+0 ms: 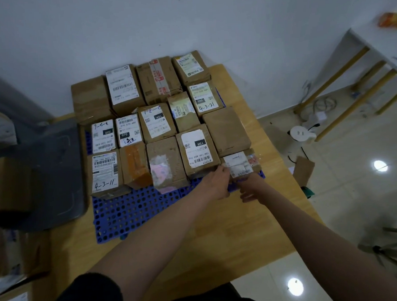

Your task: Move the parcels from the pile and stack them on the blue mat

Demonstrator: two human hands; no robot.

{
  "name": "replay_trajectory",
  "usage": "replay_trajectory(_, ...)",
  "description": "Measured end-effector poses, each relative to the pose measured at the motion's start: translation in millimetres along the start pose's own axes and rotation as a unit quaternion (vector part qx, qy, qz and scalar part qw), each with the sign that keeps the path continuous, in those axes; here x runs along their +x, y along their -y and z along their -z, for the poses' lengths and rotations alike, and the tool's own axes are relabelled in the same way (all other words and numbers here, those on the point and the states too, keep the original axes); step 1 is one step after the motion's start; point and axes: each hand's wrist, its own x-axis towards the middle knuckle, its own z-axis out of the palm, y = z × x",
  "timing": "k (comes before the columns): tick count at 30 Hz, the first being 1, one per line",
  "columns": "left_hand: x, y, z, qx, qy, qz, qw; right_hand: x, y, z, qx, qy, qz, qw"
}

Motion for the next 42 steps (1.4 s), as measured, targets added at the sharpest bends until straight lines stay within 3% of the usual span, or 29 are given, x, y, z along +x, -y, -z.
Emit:
replay_trajectory(6,-34,31,23,-0.038,0.075,-0.008,0.996,-38,42,-12,-0.258,0.094,0.032,0.961)
replay_trajectory(12,-115,94,37,-0.102,0.035,0.059,0.992,-84,96,-86,-0.398,0.164,0.104,0.896)
replay_trajectory(20,-247,194,10,-0.125,-0.055,0.181,0.974,-141,131,-209,-0.435,0.191,0.239,0.847)
replay_trajectory(26,-339,250,-36,-0.164,-0.095,0.263,0.946,-183,131,-308,-0.458,0.228,0.263,0.818)
replay_trajectory(34,-450,315,-101,-0.249,-0.098,0.341,0.901,-231,112,-434,-0.457,0.253,0.27,0.809)
replay_trajectory(42,-520,370,-176,-0.256,-0.093,0.404,0.874,-256,67,-517,-0.417,0.271,0.208,0.842)
